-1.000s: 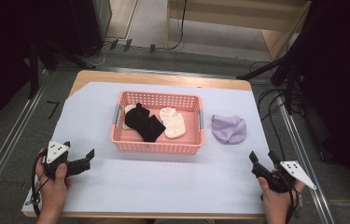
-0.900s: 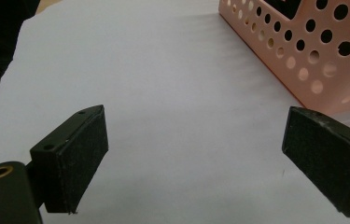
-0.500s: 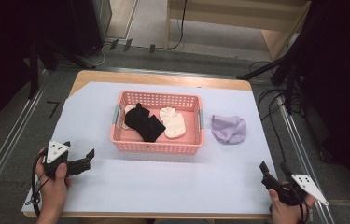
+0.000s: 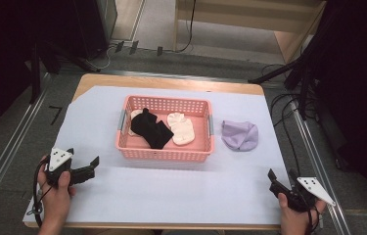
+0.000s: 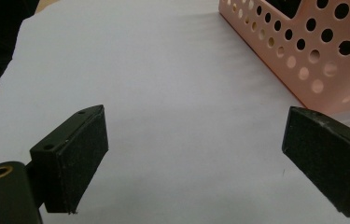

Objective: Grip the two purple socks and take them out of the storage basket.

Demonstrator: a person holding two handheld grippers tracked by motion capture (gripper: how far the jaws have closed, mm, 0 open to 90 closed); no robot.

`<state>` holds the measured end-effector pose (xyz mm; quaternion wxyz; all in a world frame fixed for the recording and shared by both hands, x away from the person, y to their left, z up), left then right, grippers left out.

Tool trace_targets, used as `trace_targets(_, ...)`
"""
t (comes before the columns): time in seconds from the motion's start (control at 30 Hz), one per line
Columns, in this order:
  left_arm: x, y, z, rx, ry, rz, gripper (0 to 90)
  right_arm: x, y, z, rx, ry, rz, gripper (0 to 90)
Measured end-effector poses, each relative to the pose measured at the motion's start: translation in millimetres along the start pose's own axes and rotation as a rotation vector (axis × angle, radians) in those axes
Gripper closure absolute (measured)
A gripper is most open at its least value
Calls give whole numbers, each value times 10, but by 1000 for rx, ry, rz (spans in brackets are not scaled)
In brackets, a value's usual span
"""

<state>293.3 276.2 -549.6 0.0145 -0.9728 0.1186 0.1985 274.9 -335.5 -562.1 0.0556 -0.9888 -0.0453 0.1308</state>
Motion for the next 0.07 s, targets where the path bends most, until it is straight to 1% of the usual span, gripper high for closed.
trace_targets(0.07,0,-1,-1,0,2,-3,77,4,7,5,16,-5,-1,236)
Point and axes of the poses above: each handheld gripper's, and its own axes: x roughly forward along the jaws, z roughly out of its underside, y roughly to its right, the point moved 9 cm from there along x, roughly forward along the jaws, and after that the axes turned 8 degrees about y, right-handed, at the moved point
